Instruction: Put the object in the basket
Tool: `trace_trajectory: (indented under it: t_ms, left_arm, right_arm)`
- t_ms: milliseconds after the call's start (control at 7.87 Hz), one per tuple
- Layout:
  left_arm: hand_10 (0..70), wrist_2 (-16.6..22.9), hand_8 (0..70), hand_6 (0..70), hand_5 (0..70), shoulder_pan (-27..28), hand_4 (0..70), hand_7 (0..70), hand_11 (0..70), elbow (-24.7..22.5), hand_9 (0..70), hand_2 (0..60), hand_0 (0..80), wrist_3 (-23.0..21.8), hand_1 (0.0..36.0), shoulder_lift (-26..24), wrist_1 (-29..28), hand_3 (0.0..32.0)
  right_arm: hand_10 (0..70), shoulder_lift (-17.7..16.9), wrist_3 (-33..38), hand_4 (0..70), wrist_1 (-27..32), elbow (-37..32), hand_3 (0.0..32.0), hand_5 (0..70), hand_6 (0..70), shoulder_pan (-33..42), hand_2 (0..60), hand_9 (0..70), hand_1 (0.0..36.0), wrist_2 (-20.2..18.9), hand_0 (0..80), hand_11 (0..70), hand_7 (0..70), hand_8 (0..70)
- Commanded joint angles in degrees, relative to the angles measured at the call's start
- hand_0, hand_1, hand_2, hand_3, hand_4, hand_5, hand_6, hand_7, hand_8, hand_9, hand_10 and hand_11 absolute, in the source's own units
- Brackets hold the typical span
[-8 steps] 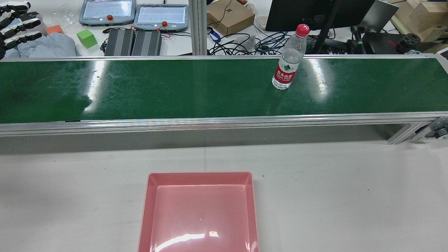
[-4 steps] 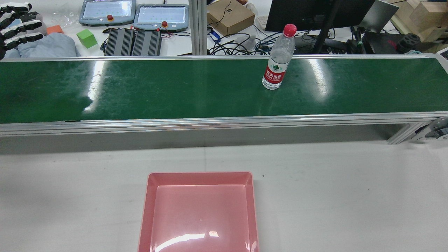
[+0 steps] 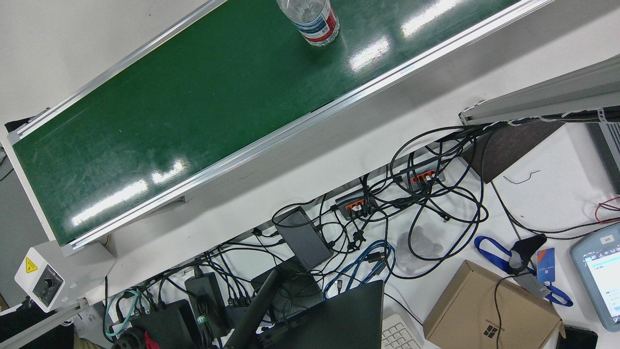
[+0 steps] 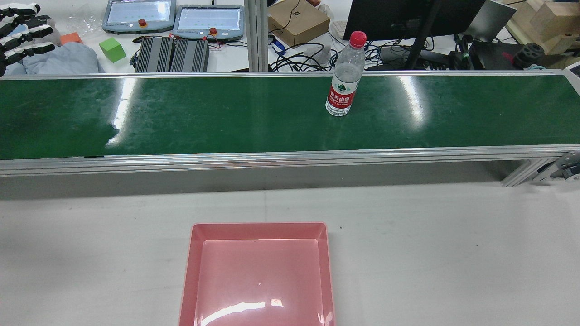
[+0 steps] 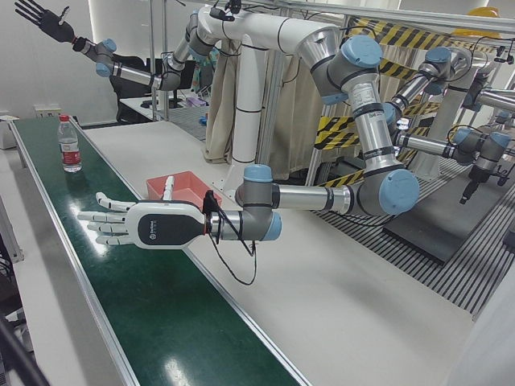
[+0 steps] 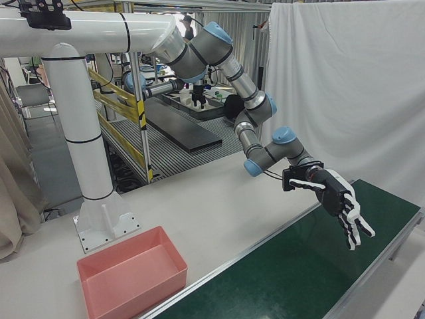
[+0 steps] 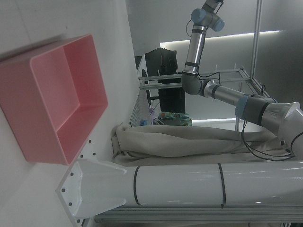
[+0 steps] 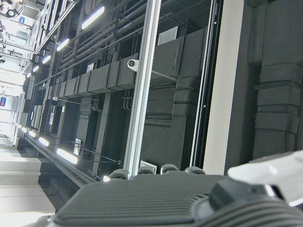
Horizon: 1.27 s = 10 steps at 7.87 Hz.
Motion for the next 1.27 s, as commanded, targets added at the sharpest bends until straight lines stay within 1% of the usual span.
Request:
trace_trajectory:
  t_ms: [0,254,381,890,1144]
  left_arm:
    - [8.4,0.0,12.0,5.1,30.8,0.01,7.0,3.4,13.1,-0.05,11.1,0.0,53.5,-0.02,0.0,0.0,0.03,11.2]
    - [8.4,0.0,12.3,5.4,31.4,-0.08,7.4,3.8,12.9,-0.14,11.4,0.0,53.4,-0.11,0.0,-0.09,-0.06,10.0]
    - [7.4,0.0,10.5,4.0,30.6,0.01,4.0,3.1,11.6,-0.05,10.4,0.0,53.2,-0.02,0.0,-0.09,-0.06,11.2]
    - [7.8,0.0,10.6,4.1,31.0,0.19,5.1,3.3,12.2,-0.22,10.4,0.0,54.0,0.06,0.0,-0.17,1.17,11.0]
    - [7.6,0.0,10.9,4.0,31.1,0.27,4.4,3.3,12.0,-0.23,10.7,0.0,53.8,0.15,0.0,-0.09,1.17,11.2]
  right_arm:
    - [0.0,0.01,0.0,0.0,0.0,-0.06,0.0,0.0,0.0,0.0,0.0,0.0,0.0,0.0,0.0,0.0,0.0,0.0]
    - [0.0,-0.08,0.0,0.0,0.0,0.03,0.0,0.0,0.0,0.0,0.0,0.0,0.0,0.0,0.0,0.0,0.0,0.0]
    - [0.0,-0.08,0.0,0.0,0.0,0.12,0.0,0.0,0.0,0.18,0.0,0.0,0.0,0.0,0.0,0.0,0.0,0.0]
    - [0.0,0.01,0.0,0.0,0.0,0.03,0.0,0.0,0.0,0.27,0.0,0.0,0.0,0.0,0.0,0.0,0.0,0.0]
    - [0.0,0.01,0.0,0.0,-0.08,0.03,0.0,0.0,0.0,0.27,0.0,0.0,0.0,0.0,0.0,0.0,0.0,0.0]
